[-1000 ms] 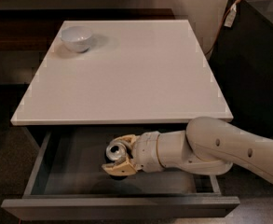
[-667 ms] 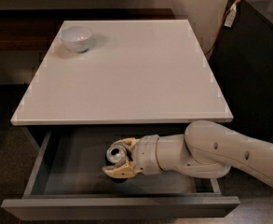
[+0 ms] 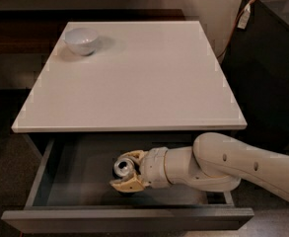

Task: Place pepsi can into top drawer

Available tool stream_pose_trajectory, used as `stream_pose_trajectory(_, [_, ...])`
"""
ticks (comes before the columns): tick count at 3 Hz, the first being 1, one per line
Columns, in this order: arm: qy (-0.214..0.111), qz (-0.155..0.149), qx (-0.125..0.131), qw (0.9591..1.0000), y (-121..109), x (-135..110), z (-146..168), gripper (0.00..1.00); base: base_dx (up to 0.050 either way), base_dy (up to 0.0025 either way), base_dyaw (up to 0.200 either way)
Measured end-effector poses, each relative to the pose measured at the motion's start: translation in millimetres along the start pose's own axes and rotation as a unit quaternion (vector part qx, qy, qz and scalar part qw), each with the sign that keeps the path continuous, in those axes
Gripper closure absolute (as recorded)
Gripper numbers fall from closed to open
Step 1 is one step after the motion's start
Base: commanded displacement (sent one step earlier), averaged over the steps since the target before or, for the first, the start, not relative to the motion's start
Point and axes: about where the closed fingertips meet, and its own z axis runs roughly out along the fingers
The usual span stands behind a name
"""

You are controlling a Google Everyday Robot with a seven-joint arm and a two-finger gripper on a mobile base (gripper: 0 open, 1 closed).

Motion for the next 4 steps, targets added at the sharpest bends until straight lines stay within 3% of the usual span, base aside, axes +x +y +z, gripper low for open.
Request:
stream_pose_trajectory(1, [0.006, 0.002, 0.001, 1.0, 0.0, 6.1, 0.0, 0.53, 0.0, 0.0, 0.0])
stream_pose_trajectory(2, [0.01, 0.01, -0.001, 0.9999, 0.6, 12.2, 0.6, 0.22, 0.0, 0.0, 0.0])
stream_pose_trajectory(3, [-0.004, 0.025, 0.001, 0.9997, -2.3, 5.7, -10.5, 0.0, 0.0, 0.0, 0.0])
stream_pose_trajectory(4, [-0.005, 0.026, 0.001, 0.9997, -2.3, 5.4, -10.8, 0.0, 0.0, 0.0, 0.0])
